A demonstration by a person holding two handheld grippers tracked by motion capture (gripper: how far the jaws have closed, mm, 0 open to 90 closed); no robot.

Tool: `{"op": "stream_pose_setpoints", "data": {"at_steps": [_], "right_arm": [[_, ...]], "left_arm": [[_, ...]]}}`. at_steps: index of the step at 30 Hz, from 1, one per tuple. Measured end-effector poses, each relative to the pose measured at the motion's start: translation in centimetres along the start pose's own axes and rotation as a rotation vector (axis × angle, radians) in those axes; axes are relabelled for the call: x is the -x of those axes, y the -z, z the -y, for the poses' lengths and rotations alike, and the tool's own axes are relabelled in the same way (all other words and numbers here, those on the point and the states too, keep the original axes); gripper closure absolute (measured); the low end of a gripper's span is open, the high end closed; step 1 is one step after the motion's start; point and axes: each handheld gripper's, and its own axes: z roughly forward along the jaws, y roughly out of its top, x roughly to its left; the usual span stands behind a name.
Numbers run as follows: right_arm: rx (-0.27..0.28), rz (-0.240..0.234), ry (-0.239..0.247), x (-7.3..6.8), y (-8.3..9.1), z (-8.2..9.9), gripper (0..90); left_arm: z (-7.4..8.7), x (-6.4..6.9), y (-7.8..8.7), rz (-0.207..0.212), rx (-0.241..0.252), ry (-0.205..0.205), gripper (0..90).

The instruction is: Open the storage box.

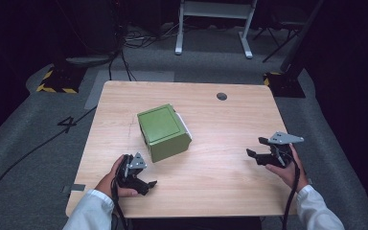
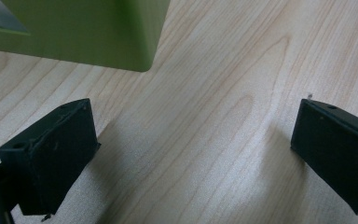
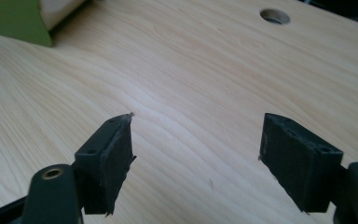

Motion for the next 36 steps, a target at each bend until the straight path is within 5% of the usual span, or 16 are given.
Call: {"op": "stream_pose_setpoints", "data": {"at_steps": [11,36], "right_arm": [[0.049,-0.075,0.055,-3.2,-3.9,-5.1,27.6],[0.071,-0.14,0.065,-6.0,-9.4,-10.0,28.3]], "left_arm": [[0.0,0.0,0.0,-0.003,0.0,0.001,0.5],[0.0,0.1,0.0,-0.007,0.001,0.006,0.5]]}}
